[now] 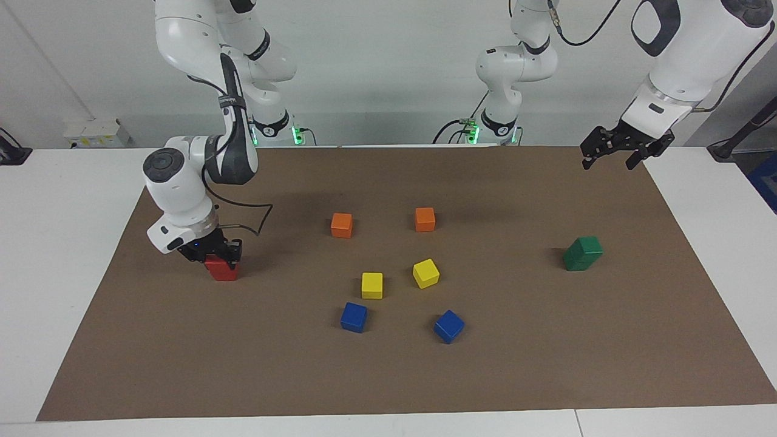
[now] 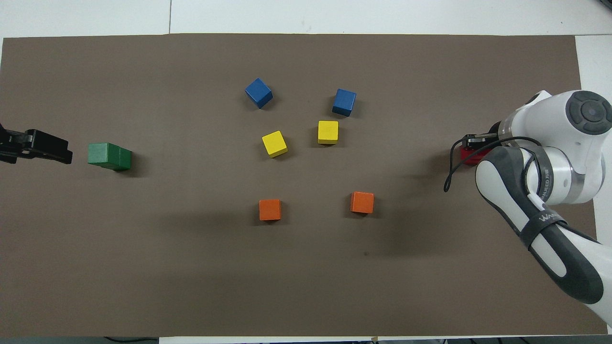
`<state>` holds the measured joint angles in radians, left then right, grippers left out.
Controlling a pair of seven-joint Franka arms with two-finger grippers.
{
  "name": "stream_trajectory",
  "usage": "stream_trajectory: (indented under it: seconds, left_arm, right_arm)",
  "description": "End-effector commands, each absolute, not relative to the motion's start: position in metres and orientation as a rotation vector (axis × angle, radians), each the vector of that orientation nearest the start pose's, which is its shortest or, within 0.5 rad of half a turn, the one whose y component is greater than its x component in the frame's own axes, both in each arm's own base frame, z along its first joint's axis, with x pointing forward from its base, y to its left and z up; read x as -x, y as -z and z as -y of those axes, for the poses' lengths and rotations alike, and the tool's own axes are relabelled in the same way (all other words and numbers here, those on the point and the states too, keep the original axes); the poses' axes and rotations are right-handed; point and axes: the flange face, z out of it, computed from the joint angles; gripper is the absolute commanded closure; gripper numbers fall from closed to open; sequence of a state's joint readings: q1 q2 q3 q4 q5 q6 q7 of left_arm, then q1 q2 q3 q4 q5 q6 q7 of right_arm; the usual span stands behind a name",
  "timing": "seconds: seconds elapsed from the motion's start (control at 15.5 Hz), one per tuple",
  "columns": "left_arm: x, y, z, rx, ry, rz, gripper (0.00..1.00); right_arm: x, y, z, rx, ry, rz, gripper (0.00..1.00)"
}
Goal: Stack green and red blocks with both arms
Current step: 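Lower the red block onto the other red and open the right gripper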
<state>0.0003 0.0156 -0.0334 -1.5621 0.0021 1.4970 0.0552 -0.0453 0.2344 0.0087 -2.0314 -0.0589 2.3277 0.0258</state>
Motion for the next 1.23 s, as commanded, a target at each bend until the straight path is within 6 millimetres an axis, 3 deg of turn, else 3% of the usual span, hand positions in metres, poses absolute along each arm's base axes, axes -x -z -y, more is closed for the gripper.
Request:
stream_trajectory:
  seconds: [0.0,0.06,0.19,0.26,0.71,0.97,1.16]
  left_arm:
    - [-0.544,-0.623,0.019,3.132,-0.137,-0.098,0.0]
    - [-0.543,-0.625,0.019,3.132,-0.132,-0.1,0.0]
    - [-0.543,-0.625,0.019,3.134,-0.12,-0.096,0.0]
    - [-0.543,-0.625,0.018,3.136,-0.12,-0.094,0.0]
    - [-0.544,-0.626,0.02,3.134,-0.092,-0.105,0.0]
    - [-0.544,-0.627,0.021,3.133,-0.091,-0.11,0.0]
    - [-0.544,-0.627,0.023,3.133,-0.084,-0.127,0.0]
  right_arm:
    - [-0.588,-0.34,0.026,3.177,0.123,-0.003,1.0]
    - [-0.588,-0.34,0.026,3.177,0.133,-0.007,0.78]
    - [-0.588,-0.34,0.027,3.175,0.135,-0.018,0.05]
    - [-0.589,-0.34,0.026,3.175,0.135,-0.016,0.0]
    - [-0.594,-0.35,0.026,3.176,0.148,-0.018,0.0]
    - [-0.612,-0.412,0.023,3.182,0.07,-0.016,0.0]
    - [-0.607,-0.457,0.021,3.186,0.068,-0.025,0.0]
